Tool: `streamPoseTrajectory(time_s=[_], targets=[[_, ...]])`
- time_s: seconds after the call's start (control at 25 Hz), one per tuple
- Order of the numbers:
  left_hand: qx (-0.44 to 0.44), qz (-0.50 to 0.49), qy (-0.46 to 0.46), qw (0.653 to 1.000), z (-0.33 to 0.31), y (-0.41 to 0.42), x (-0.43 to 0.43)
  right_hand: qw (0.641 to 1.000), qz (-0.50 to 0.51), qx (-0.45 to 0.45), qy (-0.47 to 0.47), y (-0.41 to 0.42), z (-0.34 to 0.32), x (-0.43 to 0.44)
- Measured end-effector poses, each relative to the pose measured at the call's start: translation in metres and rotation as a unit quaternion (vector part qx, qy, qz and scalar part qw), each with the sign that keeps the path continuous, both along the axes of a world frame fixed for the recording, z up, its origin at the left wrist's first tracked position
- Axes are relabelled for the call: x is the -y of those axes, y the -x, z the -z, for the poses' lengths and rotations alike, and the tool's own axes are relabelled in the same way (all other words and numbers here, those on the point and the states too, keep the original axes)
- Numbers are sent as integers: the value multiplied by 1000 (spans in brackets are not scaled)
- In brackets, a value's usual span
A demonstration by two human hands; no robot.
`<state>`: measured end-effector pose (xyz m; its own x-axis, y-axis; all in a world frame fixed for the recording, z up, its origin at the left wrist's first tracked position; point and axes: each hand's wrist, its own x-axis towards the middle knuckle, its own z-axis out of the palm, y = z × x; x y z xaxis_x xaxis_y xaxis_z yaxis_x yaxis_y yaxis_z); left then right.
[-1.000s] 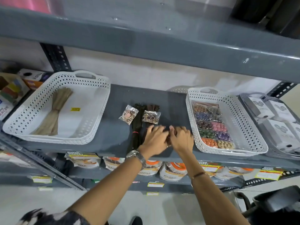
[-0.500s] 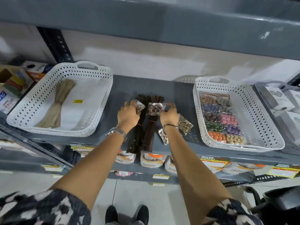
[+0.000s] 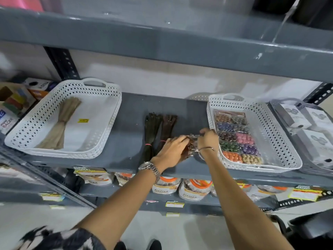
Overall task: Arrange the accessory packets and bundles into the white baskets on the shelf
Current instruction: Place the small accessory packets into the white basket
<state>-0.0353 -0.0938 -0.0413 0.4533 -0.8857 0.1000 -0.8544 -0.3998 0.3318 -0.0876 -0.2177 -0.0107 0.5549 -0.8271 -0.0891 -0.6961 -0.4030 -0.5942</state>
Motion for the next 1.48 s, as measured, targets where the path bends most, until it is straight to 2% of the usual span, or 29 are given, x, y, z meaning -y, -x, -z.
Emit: streamPoseTrajectory(time_s=[0.04, 0.12, 0.2, 0.28, 0.36, 0.48, 0.56, 0.68, 0.8, 0.92, 1.0, 1.04, 1.2, 1.32, 1.4, 1.48], targets=[[-13, -11, 15, 1000, 2, -5, -4, 999, 8, 16, 39, -2, 0, -8], [-29, -107, 43, 993, 5, -17, -15, 994, -25, -6, 107, -10, 3, -29], [-15, -180, -28, 983, 14, -26, -28, 990, -60, -38, 118, -15, 15, -46], [-21, -190, -98, 977, 26, -24, -38, 986, -89, -83, 113, -11, 30, -52], [-13, -198, -94, 976, 31, -22, -43, 980, -115, -102, 130, -4, 44, -51], [18, -212, -78, 974, 32, -33, -47, 979, -123, -71, 146, 1, 48, -53], [5, -225, -81, 971, 27, -44, -52, 985, -93, -34, 140, 2, 44, -54], [6, -220, -98, 970, 19, -50, -58, 992, 4, 15, 129, 12, 36, -54], [53, -184, -53, 980, 5, -31, -46, 991, 101, 0, 89, 20, 31, -54], [-15, -137, -43, 989, -4, -2, -23, 993, 95, -28, 59, 19, 29, -56], [-104, -164, -48, 980, -9, 6, -16, 996, 87, 15, 27, 17, 24, -61], [-121, -185, -29, 975, -13, 4, -15, 995, 85, 41, 20, 15, 19, -63], [-86, -205, 65, 973, -43, -4, 3, 989, 73, 101, 82, 11, -22, -43], [-80, -112, 59, 989, -68, 10, 42, 989, 69, 46, 118, 26, -54, 9], [-59, -51, 44, 996, -73, 31, 69, 994, 83, -19, 68, 47, -60, 53], [-45, -17, 1, 999, -68, 51, 90, 995, 84, -47, -33, 73, -49, 83]])
